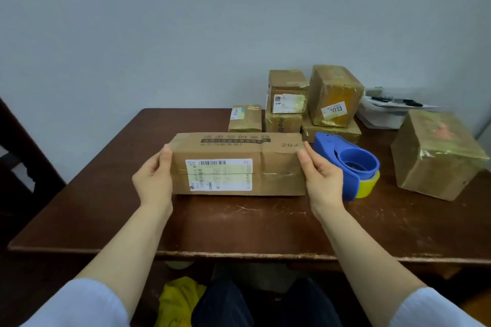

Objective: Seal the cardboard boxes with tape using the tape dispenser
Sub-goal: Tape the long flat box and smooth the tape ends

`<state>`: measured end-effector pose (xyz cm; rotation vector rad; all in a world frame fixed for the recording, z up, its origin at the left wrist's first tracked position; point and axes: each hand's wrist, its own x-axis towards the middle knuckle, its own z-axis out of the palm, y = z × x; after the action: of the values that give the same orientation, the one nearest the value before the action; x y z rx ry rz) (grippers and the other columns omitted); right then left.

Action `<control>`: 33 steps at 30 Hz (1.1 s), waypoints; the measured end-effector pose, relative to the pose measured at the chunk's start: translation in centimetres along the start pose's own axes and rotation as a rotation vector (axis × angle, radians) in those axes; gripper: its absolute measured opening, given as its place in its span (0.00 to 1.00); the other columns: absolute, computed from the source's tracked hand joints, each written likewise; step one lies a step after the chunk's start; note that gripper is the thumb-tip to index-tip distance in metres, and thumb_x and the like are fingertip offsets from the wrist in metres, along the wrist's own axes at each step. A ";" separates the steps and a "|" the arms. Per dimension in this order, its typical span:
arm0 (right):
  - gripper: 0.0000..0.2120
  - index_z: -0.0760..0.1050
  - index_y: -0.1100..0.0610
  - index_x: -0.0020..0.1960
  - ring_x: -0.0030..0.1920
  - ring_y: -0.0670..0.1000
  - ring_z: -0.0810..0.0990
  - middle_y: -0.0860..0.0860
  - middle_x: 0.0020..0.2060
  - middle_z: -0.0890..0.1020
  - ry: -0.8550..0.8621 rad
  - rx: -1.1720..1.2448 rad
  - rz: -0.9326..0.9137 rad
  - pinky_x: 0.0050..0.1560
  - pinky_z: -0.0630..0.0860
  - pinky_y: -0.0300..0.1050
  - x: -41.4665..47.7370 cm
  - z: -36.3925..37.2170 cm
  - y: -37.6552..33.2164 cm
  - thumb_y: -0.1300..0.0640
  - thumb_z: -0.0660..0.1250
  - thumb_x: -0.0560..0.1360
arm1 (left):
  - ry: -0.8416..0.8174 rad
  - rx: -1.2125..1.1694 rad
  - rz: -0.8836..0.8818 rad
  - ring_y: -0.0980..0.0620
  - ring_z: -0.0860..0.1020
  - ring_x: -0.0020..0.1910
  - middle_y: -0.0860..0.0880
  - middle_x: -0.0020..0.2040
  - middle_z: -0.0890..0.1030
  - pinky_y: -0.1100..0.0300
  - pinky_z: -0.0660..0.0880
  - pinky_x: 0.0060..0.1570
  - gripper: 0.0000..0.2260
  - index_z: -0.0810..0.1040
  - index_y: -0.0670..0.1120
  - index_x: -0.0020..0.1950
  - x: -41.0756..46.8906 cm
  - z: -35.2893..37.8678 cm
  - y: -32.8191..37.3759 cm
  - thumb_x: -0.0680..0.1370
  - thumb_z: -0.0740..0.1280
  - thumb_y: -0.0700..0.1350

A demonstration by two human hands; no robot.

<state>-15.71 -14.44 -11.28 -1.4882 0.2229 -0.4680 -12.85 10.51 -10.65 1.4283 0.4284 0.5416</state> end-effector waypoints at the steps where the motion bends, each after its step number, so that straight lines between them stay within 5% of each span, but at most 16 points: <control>1: 0.22 0.70 0.56 0.69 0.61 0.41 0.75 0.46 0.61 0.78 -0.079 0.001 0.007 0.63 0.72 0.38 -0.1 -0.5 0.3 0.59 0.67 0.76 | 0.000 0.001 -0.027 0.60 0.78 0.46 0.56 0.47 0.81 0.60 0.77 0.52 0.13 0.82 0.47 0.55 0.0 -0.3 0.0 0.77 0.67 0.53; 5: 0.33 0.61 0.48 0.75 0.63 0.42 0.72 0.43 0.65 0.74 -0.251 -0.297 -0.017 0.63 0.70 0.38 0.2 -0.9 0.6 0.61 0.69 0.74 | -0.062 0.060 -0.077 0.57 0.78 0.46 0.55 0.44 0.81 0.59 0.76 0.50 0.12 0.81 0.51 0.45 -0.2 -0.6 0.4 0.76 0.66 0.58; 8: 0.37 0.58 0.46 0.75 0.59 0.45 0.76 0.44 0.62 0.75 -0.196 -0.339 -0.027 0.62 0.73 0.46 0.5 -0.1 -0.6 0.53 0.73 0.72 | -0.131 0.083 -0.015 0.60 0.78 0.47 0.58 0.45 0.81 0.68 0.71 0.42 0.08 0.80 0.52 0.54 0.5 -0.8 1.8 0.76 0.68 0.47; 11: 0.36 0.61 0.43 0.74 0.58 0.47 0.77 0.45 0.62 0.75 -0.225 -0.256 0.038 0.59 0.76 0.49 1.2 1.2 -1.9 0.46 0.73 0.70 | -0.129 -0.003 -0.049 0.53 0.80 0.54 0.51 0.56 0.81 0.59 0.77 0.53 0.20 0.76 0.49 0.64 3.2 -1.3 3.2 0.73 0.69 0.36; 15: 0.35 0.62 0.42 0.71 0.44 0.50 0.81 0.52 0.58 0.75 -0.342 -0.149 0.276 0.32 0.80 0.44 1.3 3.6 -2.7 0.56 0.75 0.70 | -0.110 -0.083 -0.100 0.49 0.79 0.57 0.48 0.63 0.78 0.50 0.74 0.61 0.31 0.71 0.46 0.70 6.2 -1.4 3.8 0.67 0.75 0.39; 18: 0.26 0.68 0.52 0.64 0.32 0.47 0.77 0.57 0.49 0.80 -0.279 -0.027 0.333 0.26 0.76 0.39 1.7 6.0 -2.6 0.60 0.74 0.70 | -0.089 -0.168 -0.132 0.50 0.74 0.64 0.48 0.71 0.69 0.53 0.71 0.64 0.40 0.61 0.44 0.75 6.3 -0.2 4.2 0.67 0.77 0.41; 20: 0.24 0.66 0.54 0.61 0.30 0.47 0.75 0.57 0.47 0.79 -0.225 0.051 0.399 0.24 0.76 0.38 1.6 8.2 -2.6 0.62 0.74 0.70 | -0.186 -0.152 -0.175 0.54 0.74 0.61 0.52 0.68 0.71 0.53 0.72 0.60 0.34 0.62 0.49 0.75 5.8 1.5 3.6 0.72 0.73 0.40; 22: 0.24 0.65 0.57 0.63 0.31 0.47 0.75 0.57 0.47 0.77 -0.217 0.156 0.502 0.24 0.77 0.38 1.3 10.6 -2.5 0.62 0.73 0.71 | -0.348 -0.060 -0.251 0.53 0.77 0.57 0.55 0.62 0.77 0.50 0.73 0.56 0.31 0.66 0.56 0.71 4.7 3.4 3.1 0.71 0.74 0.46; 25: 0.24 0.63 0.58 0.65 0.33 0.50 0.78 0.58 0.51 0.76 -0.256 0.224 0.607 0.27 0.79 0.41 1.3 12.6 -2.3 0.61 0.70 0.74 | -0.355 0.084 -0.268 0.49 0.76 0.59 0.54 0.63 0.75 0.45 0.72 0.60 0.46 0.56 0.63 0.73 5.5 4.6 2.0 0.61 0.77 0.56; 28: 0.21 0.65 0.57 0.69 0.37 0.54 0.82 0.57 0.54 0.76 -0.390 0.090 0.592 0.33 0.82 0.45 1.9 12.7 -2.3 0.57 0.65 0.78 | -0.299 0.227 -0.185 0.49 0.77 0.58 0.53 0.64 0.76 0.48 0.74 0.60 0.36 0.61 0.53 0.75 7.6 5.0 1.6 0.71 0.72 0.55; 31: 0.18 0.69 0.59 0.68 0.40 0.51 0.82 0.51 0.48 0.76 -0.495 -0.196 0.436 0.42 0.83 0.48 2.8 12.9 -2.4 0.54 0.60 0.80 | -0.282 0.385 -0.118 0.47 0.78 0.57 0.48 0.63 0.78 0.47 0.75 0.59 0.20 0.72 0.50 0.68 9.1 5.6 1.8 0.78 0.64 0.53; 33: 0.16 0.72 0.57 0.66 0.48 0.53 0.81 0.52 0.51 0.78 -0.476 -0.606 0.100 0.54 0.78 0.49 4.2 13.1 -2.1 0.54 0.57 0.81 | -0.344 0.394 -0.143 0.45 0.73 0.65 0.46 0.71 0.71 0.48 0.70 0.65 0.29 0.63 0.47 0.75 9.7 6.1 2.0 0.77 0.67 0.52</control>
<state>-6.72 -4.45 -7.56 -2.1193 0.0584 0.0596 -1.64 11.37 -7.63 1.8133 0.3681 0.0887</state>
